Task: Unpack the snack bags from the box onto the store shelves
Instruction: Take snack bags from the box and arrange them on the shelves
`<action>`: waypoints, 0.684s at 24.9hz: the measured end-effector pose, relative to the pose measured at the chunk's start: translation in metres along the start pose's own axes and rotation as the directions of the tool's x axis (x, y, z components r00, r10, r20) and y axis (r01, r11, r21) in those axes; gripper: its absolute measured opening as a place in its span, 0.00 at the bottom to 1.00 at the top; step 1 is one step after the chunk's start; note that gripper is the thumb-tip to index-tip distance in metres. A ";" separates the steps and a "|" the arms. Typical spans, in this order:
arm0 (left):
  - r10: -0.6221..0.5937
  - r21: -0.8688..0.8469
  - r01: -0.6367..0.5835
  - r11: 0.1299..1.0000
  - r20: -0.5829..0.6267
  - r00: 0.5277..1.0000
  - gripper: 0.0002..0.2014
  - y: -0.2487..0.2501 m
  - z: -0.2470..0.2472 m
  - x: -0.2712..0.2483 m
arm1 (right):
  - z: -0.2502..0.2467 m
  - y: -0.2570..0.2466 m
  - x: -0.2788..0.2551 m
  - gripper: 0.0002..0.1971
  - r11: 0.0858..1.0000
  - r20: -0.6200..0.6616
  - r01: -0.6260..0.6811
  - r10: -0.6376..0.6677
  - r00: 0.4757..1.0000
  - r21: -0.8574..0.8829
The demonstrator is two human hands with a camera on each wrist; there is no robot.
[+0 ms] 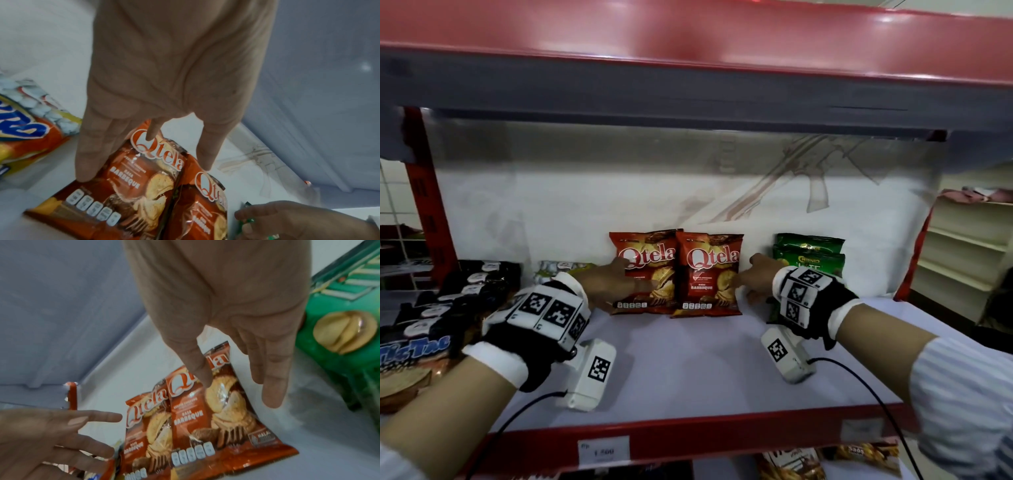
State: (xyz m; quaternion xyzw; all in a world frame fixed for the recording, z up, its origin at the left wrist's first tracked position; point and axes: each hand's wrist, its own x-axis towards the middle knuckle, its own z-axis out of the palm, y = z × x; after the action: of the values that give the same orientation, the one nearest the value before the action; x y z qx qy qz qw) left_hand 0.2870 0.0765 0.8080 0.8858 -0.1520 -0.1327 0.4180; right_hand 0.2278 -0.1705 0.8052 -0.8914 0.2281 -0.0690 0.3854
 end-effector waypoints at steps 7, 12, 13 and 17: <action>0.113 0.129 -0.108 0.986 -0.037 0.993 0.42 0.041 0.031 -0.038 | -0.076 0.039 -0.016 0.33 0.978 -0.232 0.049 -0.097 0.968 -0.203; 0.123 0.073 -0.125 0.989 0.029 0.992 0.36 0.054 0.061 -0.060 | -0.107 0.087 -0.003 0.56 0.960 -0.185 -0.179 0.140 0.973 -0.215; 0.125 0.072 -0.127 0.989 0.032 0.992 0.36 0.056 0.063 -0.061 | -0.105 0.095 0.002 0.53 0.972 -0.145 -0.178 0.156 0.977 -0.155; 0.118 0.088 -0.120 0.989 0.030 0.993 0.36 0.061 0.065 -0.062 | -0.110 0.114 0.012 0.36 0.974 -0.063 -0.125 0.115 0.991 -0.190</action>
State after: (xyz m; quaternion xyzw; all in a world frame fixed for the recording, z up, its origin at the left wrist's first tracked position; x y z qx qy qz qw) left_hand 0.1967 0.0180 0.8226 0.8913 -0.2154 -0.1116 0.3831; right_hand 0.1648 -0.3165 0.7990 -0.9071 0.2972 -0.0459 0.2946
